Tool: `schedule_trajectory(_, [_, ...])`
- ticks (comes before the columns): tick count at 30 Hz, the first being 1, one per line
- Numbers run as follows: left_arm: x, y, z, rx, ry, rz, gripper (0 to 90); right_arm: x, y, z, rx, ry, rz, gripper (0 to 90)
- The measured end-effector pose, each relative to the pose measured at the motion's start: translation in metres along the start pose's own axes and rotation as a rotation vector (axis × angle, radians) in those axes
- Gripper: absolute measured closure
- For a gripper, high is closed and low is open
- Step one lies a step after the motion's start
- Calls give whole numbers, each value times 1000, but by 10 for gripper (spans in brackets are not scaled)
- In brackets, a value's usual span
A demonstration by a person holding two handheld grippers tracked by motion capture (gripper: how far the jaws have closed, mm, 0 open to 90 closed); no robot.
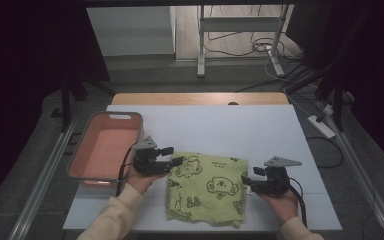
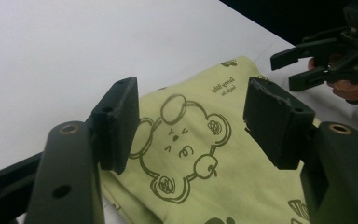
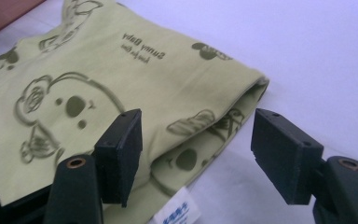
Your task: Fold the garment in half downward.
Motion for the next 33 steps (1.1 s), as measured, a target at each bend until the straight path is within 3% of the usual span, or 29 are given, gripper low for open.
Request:
schedule_trajectory(11, [1,-1,0,2,-2,-5,361,24,14,11,21,-40,-6,303])
schedule_trajectory(13, [1,-1,0,1,-4,-5,360,30,15,16,27,-76,-17,291])
schedule_trajectory(20, [1,0,0,3,-6,-5,360,39,12,27,51,-82,-45,301])
schedule_trajectory(21, [1,0,1,3,-7,-5,360,41,13,26,23,-85,-49,329])
schedule_trajectory(23, [1,0,1,2,-7,-5,360,42,13,25,9,-92,-54,344])
schedule_trajectory(27, [1,0,0,-2,-11,-3,358,45,14,24,-21,-107,-57,458])
schedule_trajectory(29, [1,0,0,-2,-11,-4,357,44,13,23,-28,-100,-60,587])
schedule_trajectory(31, [2,0,0,-1,-12,-6,357,44,13,22,-34,-98,-61,626])
schedule_trajectory(33, [1,-1,1,1,-12,-8,357,44,13,19,-54,-79,-70,778])
Point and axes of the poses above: each handheld gripper's, and its own axes: x roughly forward along the jaws, y roughly out of its top, z roughly to its right, the point moved 5 cm from there along x, roughly forward along the jaws, and after that the axes turned 7 degrees about y, right-handed, at the moved point
